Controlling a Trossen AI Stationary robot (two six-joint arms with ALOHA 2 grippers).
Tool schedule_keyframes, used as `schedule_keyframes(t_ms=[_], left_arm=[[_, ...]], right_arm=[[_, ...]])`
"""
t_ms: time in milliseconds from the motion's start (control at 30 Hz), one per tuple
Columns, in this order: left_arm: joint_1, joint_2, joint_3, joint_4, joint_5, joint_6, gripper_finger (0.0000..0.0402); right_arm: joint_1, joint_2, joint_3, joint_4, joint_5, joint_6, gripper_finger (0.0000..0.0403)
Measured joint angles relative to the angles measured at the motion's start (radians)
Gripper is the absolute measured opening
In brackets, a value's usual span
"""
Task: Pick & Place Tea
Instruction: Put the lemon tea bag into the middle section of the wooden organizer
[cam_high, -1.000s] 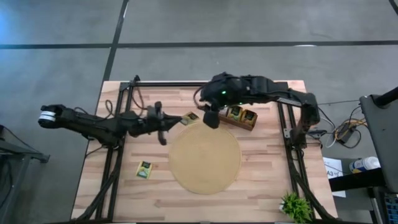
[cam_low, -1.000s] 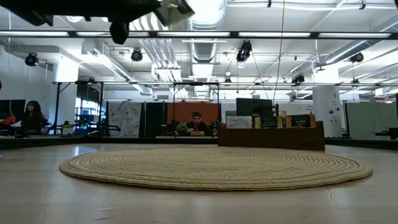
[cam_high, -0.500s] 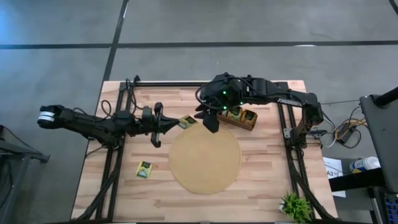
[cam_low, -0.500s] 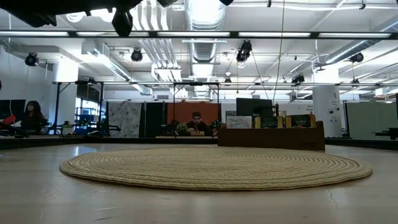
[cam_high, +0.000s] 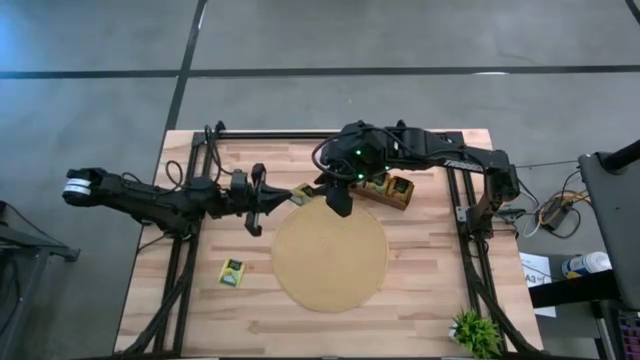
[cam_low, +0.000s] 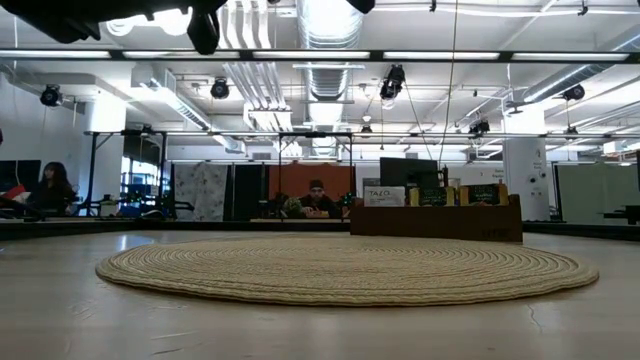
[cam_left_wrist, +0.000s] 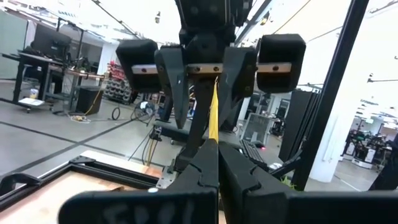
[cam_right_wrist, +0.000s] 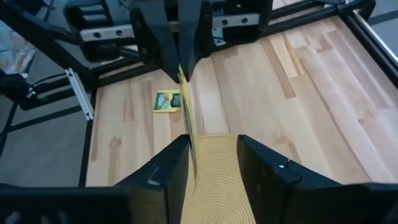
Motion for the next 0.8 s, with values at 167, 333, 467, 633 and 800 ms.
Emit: schedule_keyframes(t_ms=[167, 333, 467, 633, 800], left_arm=[[0.007, 0.002, 0.000, 0.015, 0.000, 0.000, 0.0000], [0.013, 0.017, 0.000, 0.016, 0.014, -0.015, 0.0000], [0.015, 0.040, 0.007, 0.015, 0.019, -0.018, 0.0000], [0.019, 0.058, 0.026, 0.016, 0.020, -0.016, 0.0000], [0.020, 0.060, 0.029, 0.017, 0.026, -0.016, 0.0000]], right_arm=[[0.000, 0.000, -0.018, 0.002, -0.002, -0.001, 0.0109], [0.000, 0.001, -0.023, 0.038, -0.001, -0.007, 0.0086], [0.000, 0.001, -0.024, 0.044, -0.007, -0.009, 0.0075], [-0.001, 0.001, -0.039, 0.036, -0.025, -0.008, 0.0060], [-0.001, 0.001, -0.039, 0.032, -0.025, -0.012, 0.0049]])
